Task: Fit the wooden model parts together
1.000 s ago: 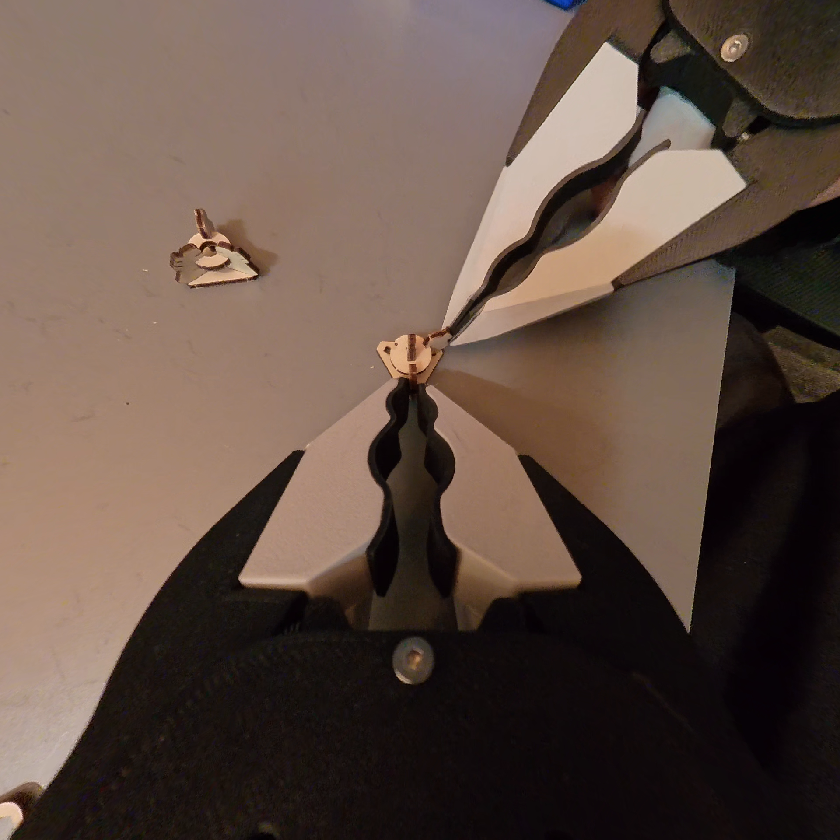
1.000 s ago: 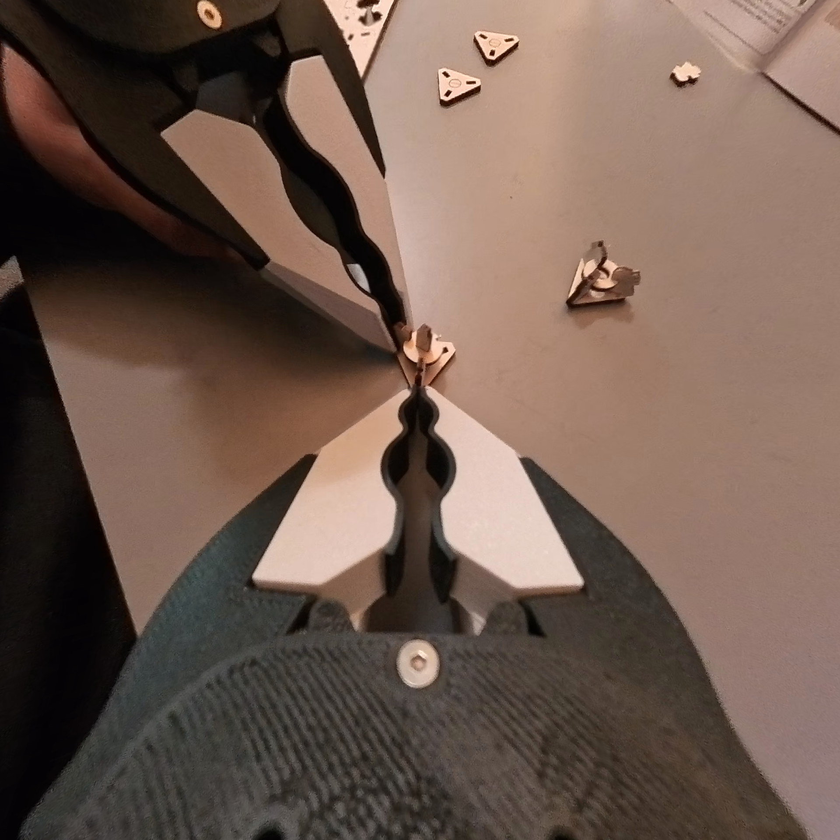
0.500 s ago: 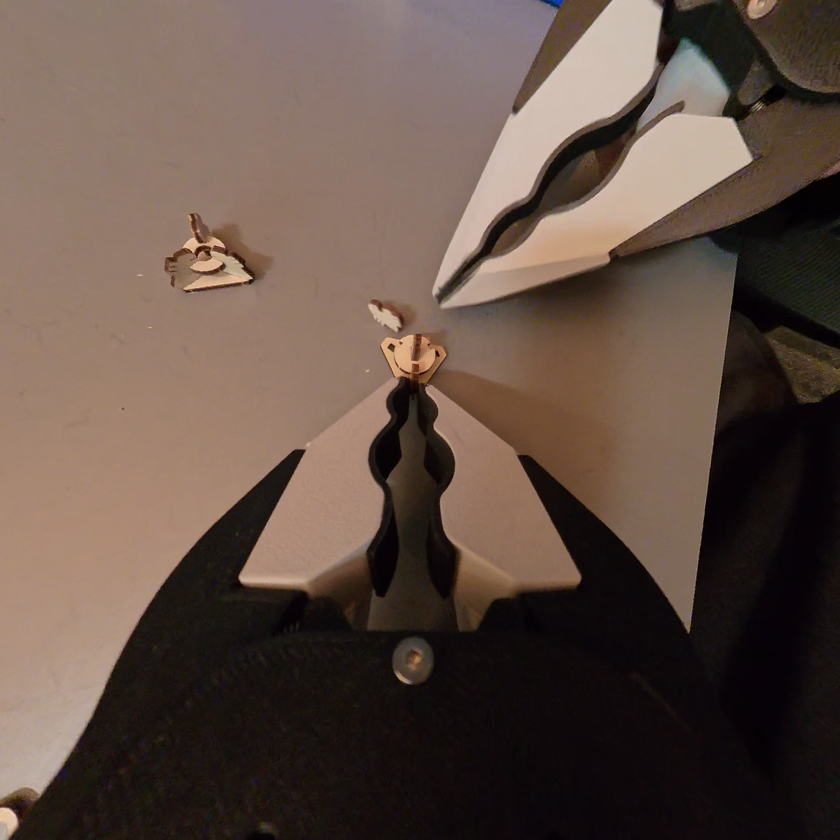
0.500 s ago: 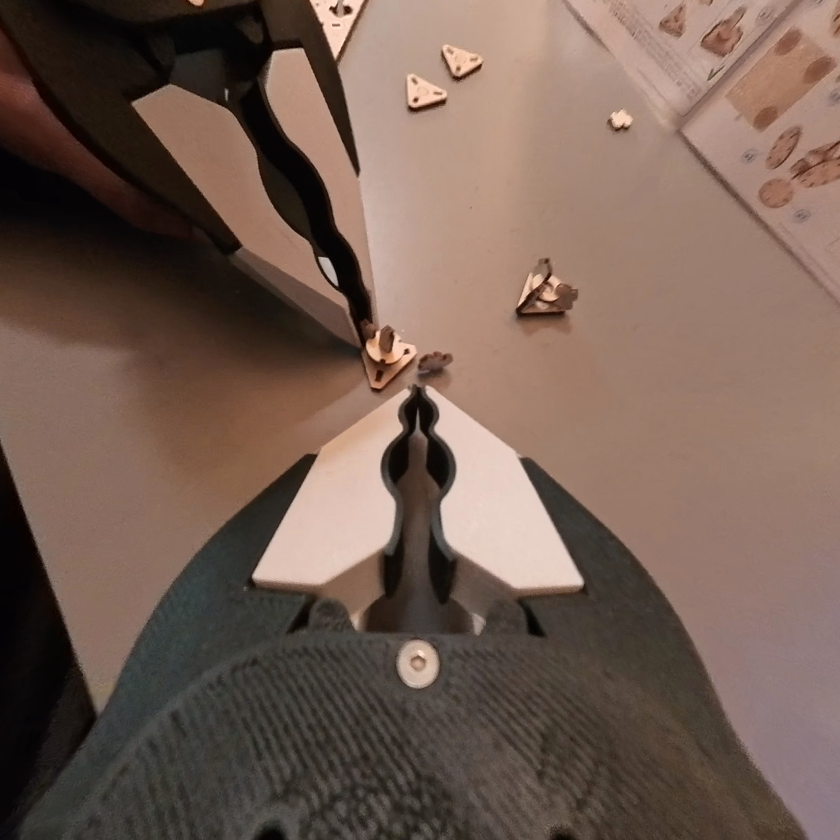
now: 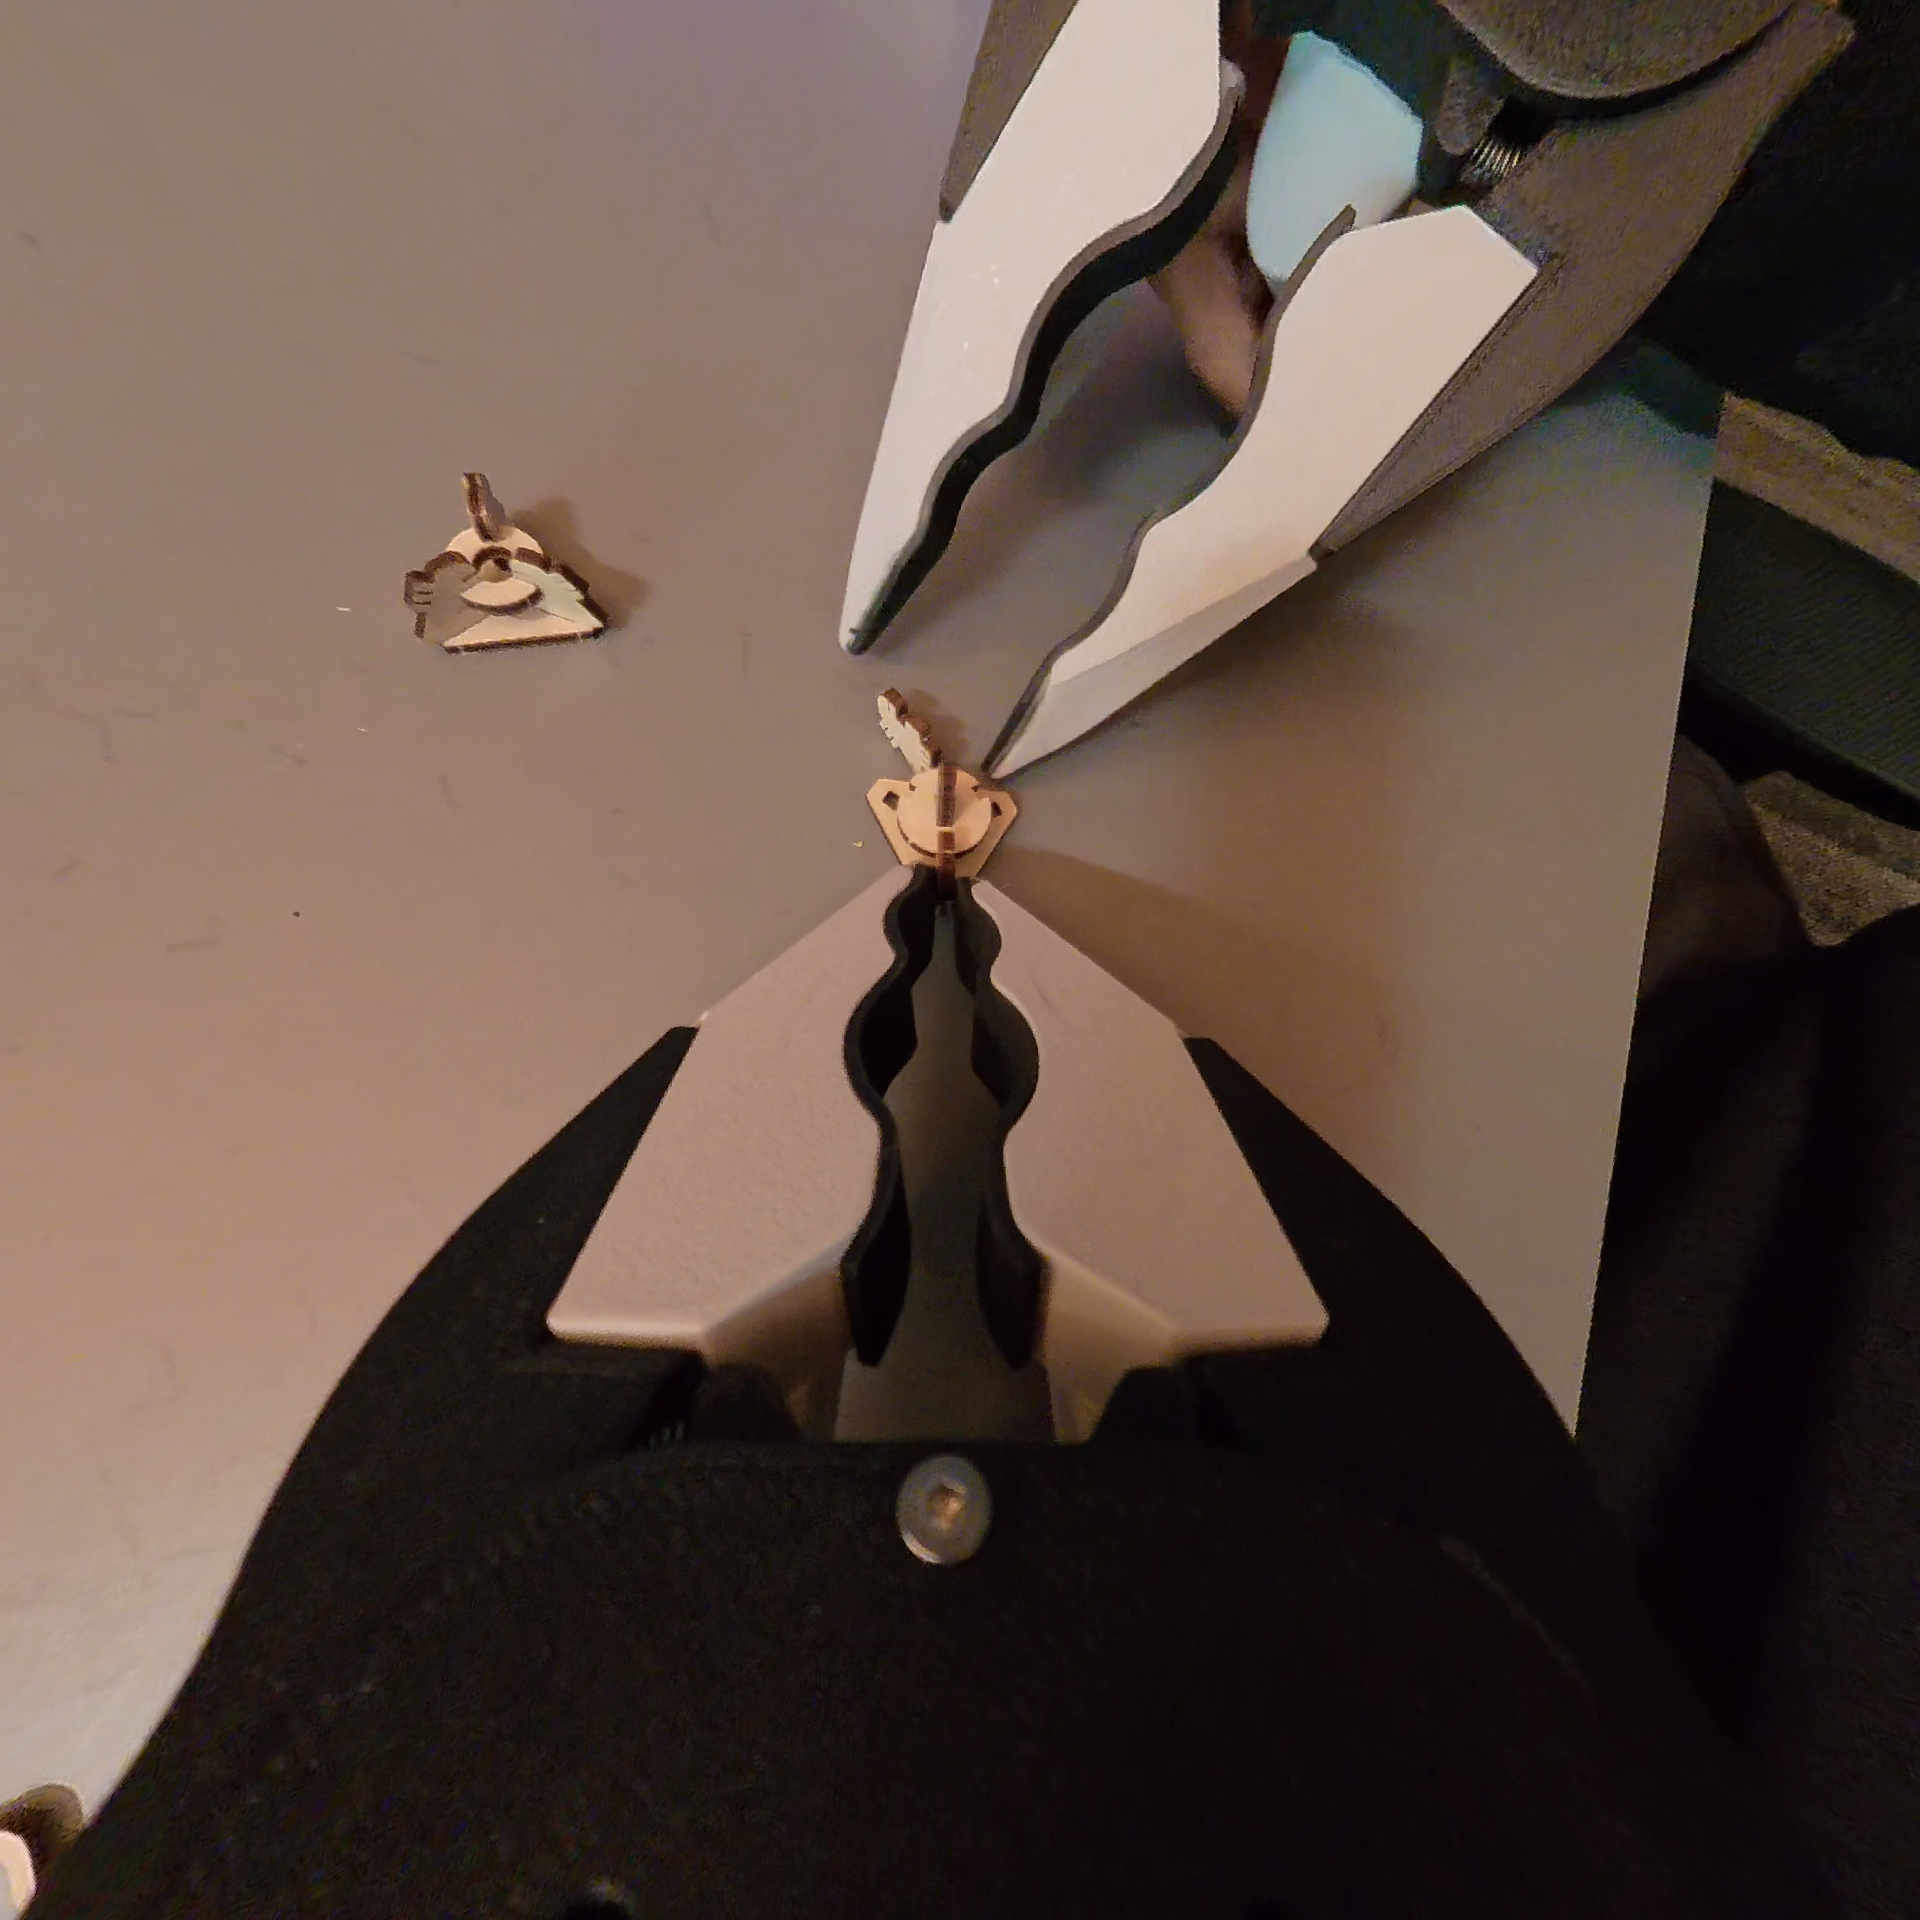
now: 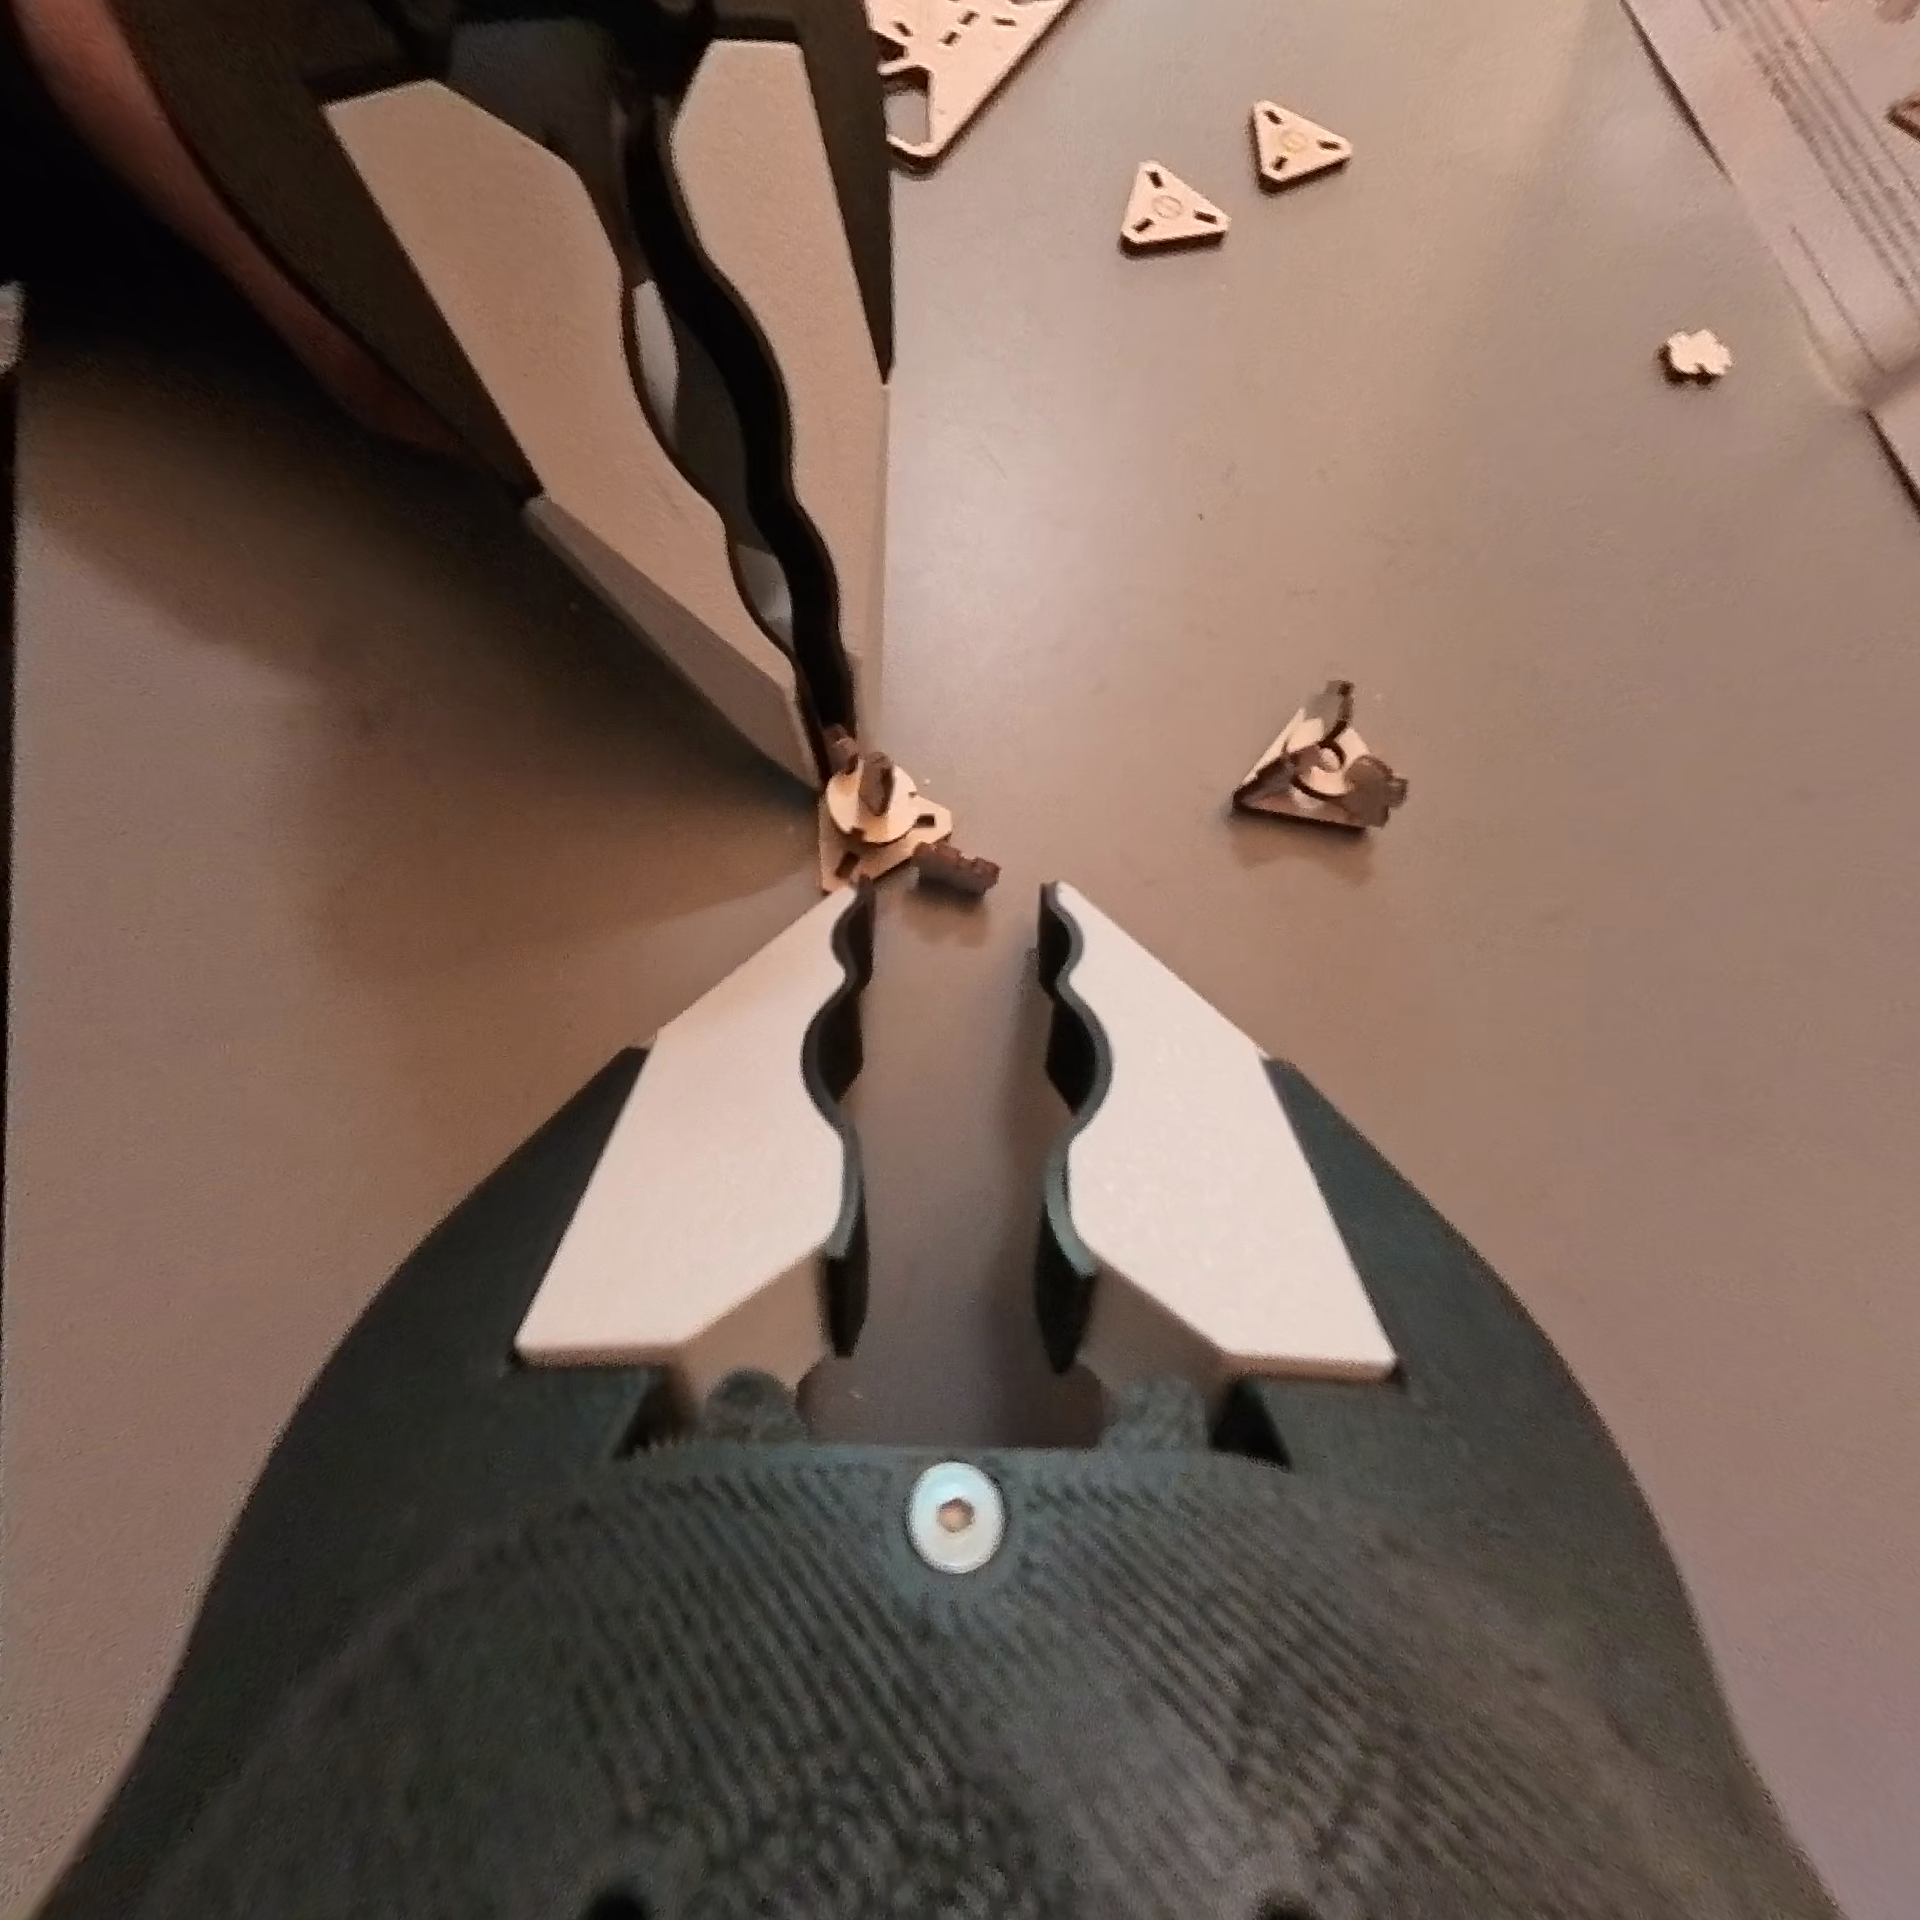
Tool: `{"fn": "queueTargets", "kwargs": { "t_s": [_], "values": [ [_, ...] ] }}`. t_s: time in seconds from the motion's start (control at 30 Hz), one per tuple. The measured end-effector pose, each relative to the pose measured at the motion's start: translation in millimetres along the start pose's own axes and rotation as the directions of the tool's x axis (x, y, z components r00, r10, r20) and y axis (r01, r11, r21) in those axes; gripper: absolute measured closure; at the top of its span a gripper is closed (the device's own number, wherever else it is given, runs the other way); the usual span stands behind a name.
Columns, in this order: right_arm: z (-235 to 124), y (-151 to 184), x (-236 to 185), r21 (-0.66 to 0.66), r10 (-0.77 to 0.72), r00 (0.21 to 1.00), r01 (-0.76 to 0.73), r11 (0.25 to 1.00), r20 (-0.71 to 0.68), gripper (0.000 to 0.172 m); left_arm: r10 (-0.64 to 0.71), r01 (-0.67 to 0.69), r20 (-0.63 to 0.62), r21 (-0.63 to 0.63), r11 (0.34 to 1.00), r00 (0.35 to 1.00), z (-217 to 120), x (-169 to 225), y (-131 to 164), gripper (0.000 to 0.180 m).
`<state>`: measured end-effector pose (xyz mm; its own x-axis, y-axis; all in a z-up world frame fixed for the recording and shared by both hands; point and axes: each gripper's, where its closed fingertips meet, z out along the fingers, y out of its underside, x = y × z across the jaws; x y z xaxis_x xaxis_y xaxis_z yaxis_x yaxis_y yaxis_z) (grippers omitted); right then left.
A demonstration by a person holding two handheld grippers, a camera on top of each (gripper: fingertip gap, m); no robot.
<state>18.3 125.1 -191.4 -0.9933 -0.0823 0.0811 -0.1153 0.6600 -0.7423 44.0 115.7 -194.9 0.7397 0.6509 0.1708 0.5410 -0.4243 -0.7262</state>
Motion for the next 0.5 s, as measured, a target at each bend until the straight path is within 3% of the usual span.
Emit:
{"fn": "queueTargets", "kwargs": {
  "t_s": [0.27, 0.5],
  "values": [
    [4.1, 0.8, -4.4, 0.024, -0.035, 0.995, 0.033, 0.999, 0.093, 0.148, -0.033, 0.034, -0.042, 0.007, 0.999, 0.999, -1.7, 2.1, 0.0, 0.169],
    [3.0, 3.4, 0.0, 0.018, -0.053, 0.997, 0.052, 0.998, 0.061, 0.172, -0.072, 0.075, -0.074, 0.049, 0.996, 0.995, -8.8, 0.8, -2.6, 0.164]
  ]
}}
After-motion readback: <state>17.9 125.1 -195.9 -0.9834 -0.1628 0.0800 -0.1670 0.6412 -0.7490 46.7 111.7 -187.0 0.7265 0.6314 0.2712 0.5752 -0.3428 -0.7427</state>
